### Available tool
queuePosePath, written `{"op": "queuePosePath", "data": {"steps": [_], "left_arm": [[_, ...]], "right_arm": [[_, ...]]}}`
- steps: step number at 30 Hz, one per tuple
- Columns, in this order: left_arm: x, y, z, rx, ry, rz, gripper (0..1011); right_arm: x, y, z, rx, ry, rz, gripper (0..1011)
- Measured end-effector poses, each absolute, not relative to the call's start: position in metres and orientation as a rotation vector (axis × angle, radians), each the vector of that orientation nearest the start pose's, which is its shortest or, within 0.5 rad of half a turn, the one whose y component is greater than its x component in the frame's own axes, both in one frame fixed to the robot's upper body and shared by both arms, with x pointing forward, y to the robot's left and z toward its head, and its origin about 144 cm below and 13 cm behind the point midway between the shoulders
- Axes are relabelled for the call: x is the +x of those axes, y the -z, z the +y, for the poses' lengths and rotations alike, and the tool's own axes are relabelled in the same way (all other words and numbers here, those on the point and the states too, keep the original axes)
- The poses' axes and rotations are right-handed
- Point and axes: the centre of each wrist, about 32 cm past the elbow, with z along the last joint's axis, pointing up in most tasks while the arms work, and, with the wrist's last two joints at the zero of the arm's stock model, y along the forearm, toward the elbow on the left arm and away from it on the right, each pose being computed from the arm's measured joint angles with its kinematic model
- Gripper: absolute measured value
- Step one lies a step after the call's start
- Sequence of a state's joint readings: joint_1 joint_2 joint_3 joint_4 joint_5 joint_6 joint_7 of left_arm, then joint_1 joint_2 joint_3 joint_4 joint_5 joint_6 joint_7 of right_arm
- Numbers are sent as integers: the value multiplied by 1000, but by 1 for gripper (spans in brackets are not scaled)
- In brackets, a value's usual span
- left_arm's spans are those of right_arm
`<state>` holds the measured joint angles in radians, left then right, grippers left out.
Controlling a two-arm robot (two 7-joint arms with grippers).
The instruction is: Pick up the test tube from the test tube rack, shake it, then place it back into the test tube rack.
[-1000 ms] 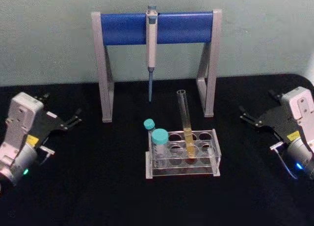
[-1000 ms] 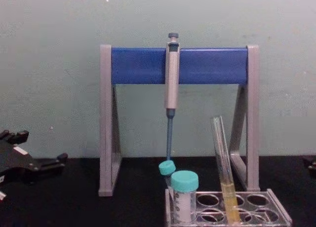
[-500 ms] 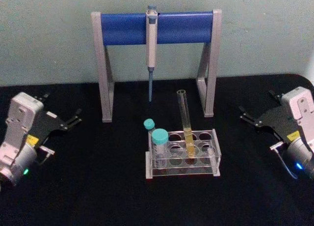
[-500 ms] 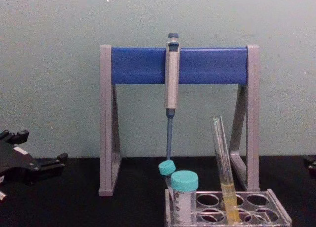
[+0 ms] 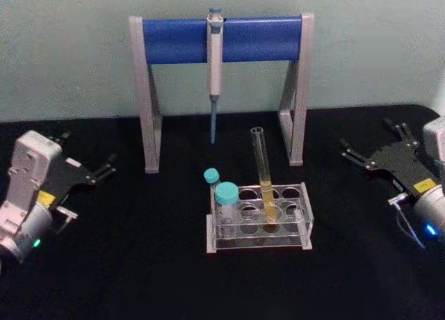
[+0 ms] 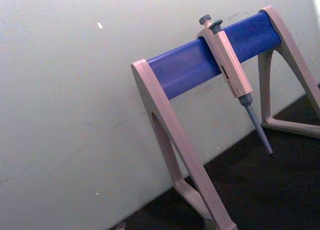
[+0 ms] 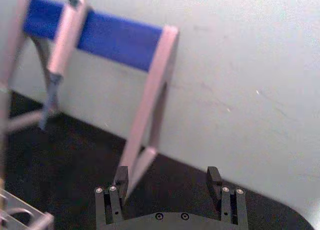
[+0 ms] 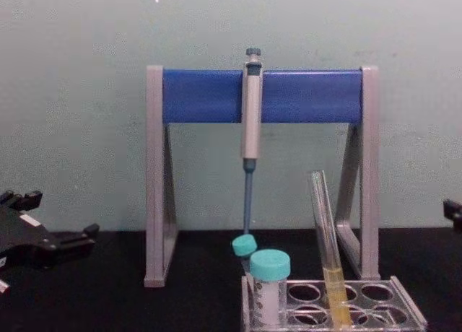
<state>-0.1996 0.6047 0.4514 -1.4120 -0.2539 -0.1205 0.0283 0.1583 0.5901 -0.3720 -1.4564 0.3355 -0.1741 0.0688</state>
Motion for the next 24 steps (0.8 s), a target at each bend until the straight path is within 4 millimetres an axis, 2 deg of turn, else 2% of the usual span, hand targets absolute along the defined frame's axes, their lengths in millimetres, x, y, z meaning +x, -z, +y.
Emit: {"op": "queuePosePath", "data": {"steps": [10, 24], "left_arm": [[489, -1140, 310, 304, -1248, -285, 1001], [489, -1140, 310, 304, -1248, -285, 1001]], "right_arm": [[479, -1162, -312, -52, 1035, -220, 1000], [483, -1169, -285, -49, 798, -171, 1000]]}}
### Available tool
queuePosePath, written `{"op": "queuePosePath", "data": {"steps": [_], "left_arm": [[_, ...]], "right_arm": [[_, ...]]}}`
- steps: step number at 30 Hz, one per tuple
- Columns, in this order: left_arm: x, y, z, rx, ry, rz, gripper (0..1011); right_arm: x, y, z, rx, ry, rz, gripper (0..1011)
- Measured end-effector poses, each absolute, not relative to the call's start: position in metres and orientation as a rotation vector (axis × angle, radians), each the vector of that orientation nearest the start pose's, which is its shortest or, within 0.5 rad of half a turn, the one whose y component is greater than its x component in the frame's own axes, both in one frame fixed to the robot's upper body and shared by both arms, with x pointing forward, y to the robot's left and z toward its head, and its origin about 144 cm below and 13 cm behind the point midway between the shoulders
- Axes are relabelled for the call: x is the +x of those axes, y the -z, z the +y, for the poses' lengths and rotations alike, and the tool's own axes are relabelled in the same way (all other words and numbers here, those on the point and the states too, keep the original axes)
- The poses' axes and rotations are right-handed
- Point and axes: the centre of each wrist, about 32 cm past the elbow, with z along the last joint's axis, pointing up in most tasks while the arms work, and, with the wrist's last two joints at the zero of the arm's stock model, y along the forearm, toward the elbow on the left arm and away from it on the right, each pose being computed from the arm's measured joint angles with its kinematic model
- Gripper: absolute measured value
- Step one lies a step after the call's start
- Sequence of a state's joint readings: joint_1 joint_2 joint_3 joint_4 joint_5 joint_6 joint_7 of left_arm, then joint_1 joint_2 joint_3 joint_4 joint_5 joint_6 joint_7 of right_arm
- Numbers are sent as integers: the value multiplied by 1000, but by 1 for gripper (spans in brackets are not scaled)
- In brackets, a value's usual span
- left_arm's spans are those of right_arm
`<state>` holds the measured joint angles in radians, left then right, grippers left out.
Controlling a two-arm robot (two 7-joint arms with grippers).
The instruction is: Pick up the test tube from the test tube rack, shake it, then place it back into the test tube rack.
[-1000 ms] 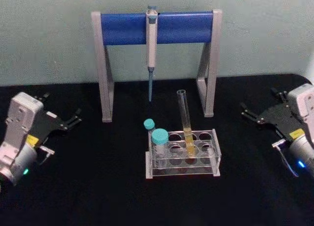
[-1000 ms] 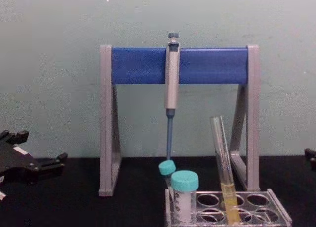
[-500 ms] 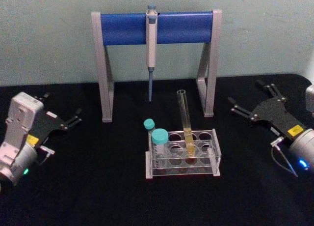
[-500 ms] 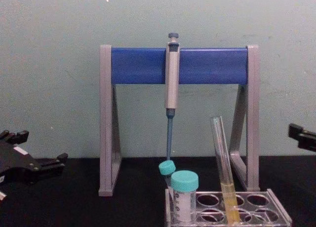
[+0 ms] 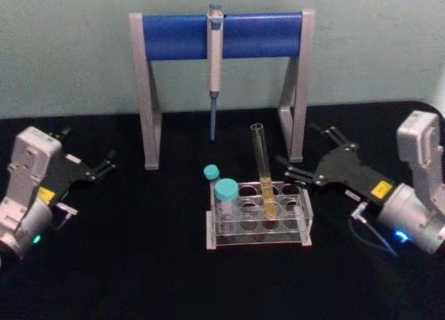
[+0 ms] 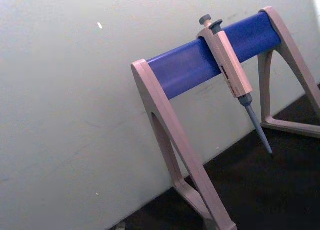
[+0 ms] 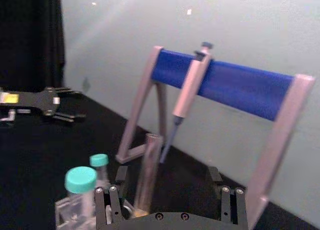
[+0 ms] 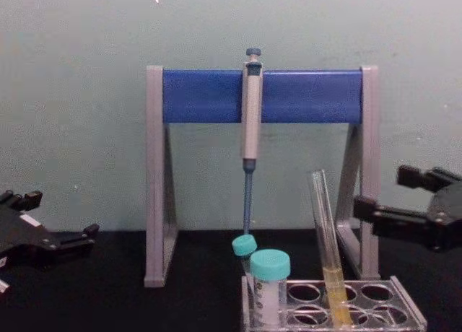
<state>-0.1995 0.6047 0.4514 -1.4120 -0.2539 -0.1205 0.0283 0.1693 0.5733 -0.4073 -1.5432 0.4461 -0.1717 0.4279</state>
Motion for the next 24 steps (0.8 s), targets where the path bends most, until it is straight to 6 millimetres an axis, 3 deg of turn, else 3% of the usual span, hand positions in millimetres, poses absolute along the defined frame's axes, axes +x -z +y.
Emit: {"op": "queuePosePath", "data": {"steps": [24], "left_arm": [[489, -1140, 310, 304, -1248, -285, 1001]], "right_arm": [[513, -1182, -252, -131, 750, -76, 1000]]}}
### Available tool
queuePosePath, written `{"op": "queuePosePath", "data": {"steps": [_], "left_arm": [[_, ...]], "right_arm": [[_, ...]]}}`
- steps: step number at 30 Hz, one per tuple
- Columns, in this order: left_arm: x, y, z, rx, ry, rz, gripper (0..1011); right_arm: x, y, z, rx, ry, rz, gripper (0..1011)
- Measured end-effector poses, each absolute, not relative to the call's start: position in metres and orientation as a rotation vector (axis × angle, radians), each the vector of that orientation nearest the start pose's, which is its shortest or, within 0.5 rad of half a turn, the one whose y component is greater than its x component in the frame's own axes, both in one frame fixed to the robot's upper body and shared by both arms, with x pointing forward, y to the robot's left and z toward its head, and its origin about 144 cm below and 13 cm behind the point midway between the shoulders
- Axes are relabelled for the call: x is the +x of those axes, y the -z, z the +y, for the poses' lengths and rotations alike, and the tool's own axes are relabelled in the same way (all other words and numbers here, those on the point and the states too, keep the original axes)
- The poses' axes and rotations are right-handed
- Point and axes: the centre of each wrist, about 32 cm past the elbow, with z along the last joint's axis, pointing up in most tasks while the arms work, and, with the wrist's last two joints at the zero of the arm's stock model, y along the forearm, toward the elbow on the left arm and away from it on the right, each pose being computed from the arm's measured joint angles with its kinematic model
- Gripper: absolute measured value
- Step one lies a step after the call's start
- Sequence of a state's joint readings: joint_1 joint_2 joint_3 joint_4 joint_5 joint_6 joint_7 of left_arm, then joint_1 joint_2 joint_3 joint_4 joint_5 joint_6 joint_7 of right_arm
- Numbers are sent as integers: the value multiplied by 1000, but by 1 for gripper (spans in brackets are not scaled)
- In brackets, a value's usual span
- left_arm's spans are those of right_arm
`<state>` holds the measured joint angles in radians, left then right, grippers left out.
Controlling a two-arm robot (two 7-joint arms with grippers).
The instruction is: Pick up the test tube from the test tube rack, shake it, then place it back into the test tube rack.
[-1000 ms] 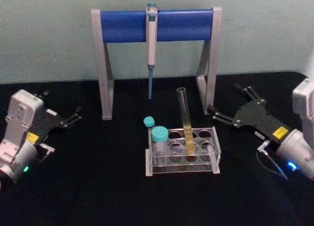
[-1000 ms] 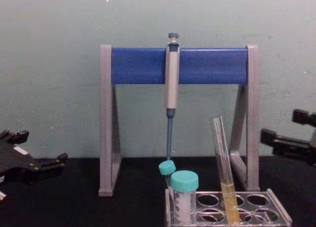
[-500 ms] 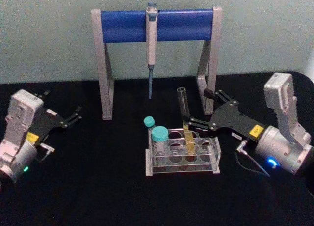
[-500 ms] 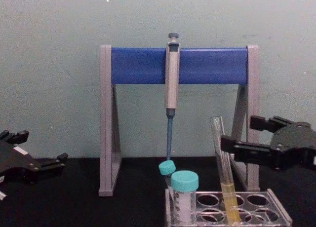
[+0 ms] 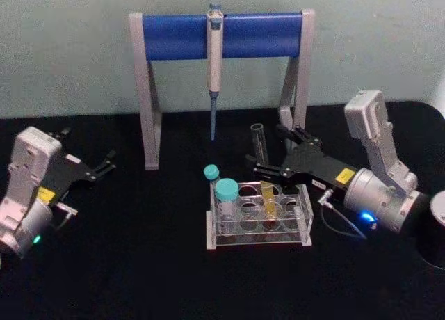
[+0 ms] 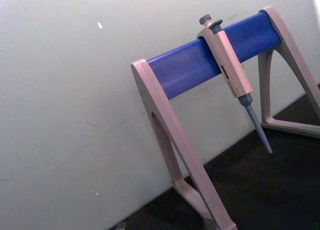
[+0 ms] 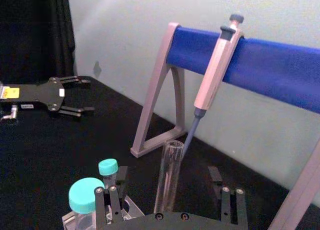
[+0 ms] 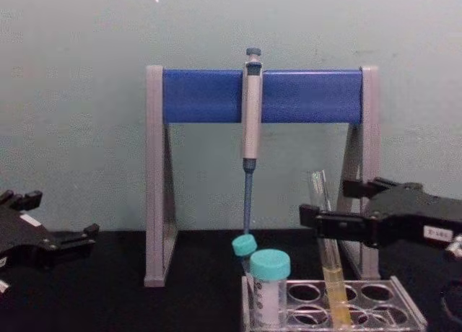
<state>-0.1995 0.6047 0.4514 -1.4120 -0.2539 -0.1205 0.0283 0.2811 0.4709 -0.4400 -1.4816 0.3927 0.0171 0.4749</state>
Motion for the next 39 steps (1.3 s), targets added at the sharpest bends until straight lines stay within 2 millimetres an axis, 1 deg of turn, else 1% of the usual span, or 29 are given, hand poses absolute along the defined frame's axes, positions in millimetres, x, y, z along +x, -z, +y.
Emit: {"op": "queuePosePath", "data": {"steps": [9, 14, 36, 39], "left_arm": [[489, -1140, 310, 305, -1248, -285, 1002], [489, -1140, 310, 304, -1248, -285, 1001], [489, -1140, 310, 304, -1248, -285, 1001], [489, -1140, 310, 304, -1248, -285, 1001]], "right_arm": [[526, -1185, -248, -153, 749, -5, 1000], [529, -1186, -247, -156, 744, 13, 1000], [531, -1187, -247, -151, 739, 22, 1000], [531, -1187, -247, -151, 740, 21, 930]]}}
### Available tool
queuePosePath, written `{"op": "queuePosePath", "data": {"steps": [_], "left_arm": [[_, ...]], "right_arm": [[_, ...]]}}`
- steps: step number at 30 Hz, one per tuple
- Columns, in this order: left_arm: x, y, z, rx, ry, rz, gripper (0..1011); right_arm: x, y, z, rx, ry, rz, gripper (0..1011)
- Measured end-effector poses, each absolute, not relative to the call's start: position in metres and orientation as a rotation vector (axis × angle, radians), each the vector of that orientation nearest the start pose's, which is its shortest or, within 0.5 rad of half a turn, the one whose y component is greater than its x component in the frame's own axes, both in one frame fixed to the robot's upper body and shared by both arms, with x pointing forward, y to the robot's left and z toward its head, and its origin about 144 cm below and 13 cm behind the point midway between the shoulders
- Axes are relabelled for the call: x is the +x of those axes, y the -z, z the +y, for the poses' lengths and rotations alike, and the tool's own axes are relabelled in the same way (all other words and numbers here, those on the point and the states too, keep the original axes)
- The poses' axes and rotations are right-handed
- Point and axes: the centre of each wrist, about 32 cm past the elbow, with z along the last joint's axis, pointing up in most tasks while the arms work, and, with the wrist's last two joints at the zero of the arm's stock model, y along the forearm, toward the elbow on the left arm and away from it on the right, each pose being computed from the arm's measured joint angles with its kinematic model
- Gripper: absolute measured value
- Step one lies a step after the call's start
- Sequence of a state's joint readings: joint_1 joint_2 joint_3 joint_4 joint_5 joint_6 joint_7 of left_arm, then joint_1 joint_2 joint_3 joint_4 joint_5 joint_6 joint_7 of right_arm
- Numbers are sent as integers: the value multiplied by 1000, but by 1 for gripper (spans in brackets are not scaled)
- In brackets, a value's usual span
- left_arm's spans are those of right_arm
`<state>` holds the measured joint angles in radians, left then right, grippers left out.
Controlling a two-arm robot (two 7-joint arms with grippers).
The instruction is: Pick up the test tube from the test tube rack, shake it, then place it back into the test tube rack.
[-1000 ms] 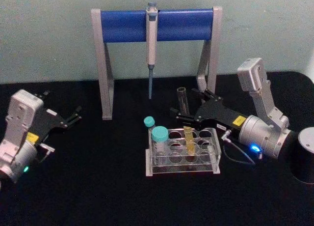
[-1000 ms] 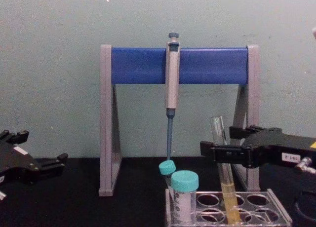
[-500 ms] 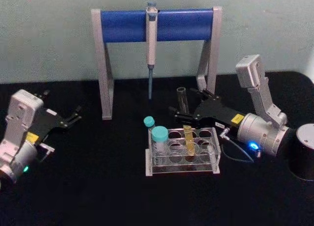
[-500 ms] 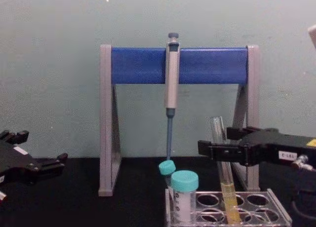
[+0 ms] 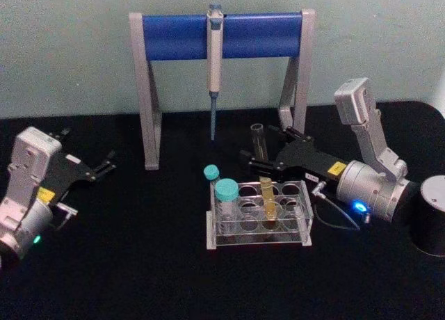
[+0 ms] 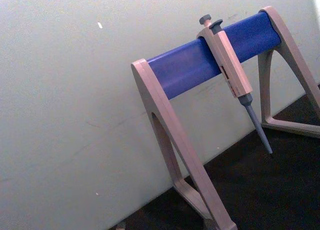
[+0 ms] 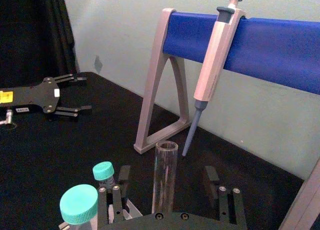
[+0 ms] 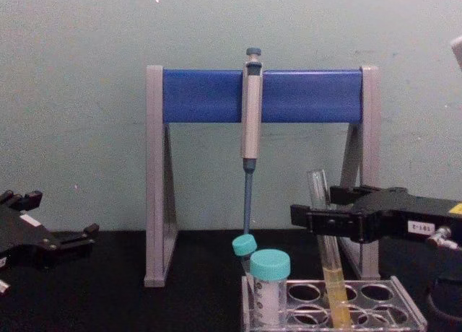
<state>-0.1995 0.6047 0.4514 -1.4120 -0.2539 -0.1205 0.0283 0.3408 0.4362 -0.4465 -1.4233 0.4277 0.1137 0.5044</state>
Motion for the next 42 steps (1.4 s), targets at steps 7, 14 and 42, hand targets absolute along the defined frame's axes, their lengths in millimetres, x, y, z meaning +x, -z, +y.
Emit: {"op": "queuePosePath", "data": {"steps": [7, 14, 42], "left_arm": [[489, -1140, 310, 304, -1248, -285, 1001], [489, -1140, 310, 304, -1248, -285, 1001], [489, -1140, 310, 304, -1248, -285, 1001]], "right_arm": [[530, -1187, -247, -152, 740, 20, 786], [530, -1187, -247, -152, 741, 19, 548], [530, -1186, -247, -151, 740, 18, 232]]}}
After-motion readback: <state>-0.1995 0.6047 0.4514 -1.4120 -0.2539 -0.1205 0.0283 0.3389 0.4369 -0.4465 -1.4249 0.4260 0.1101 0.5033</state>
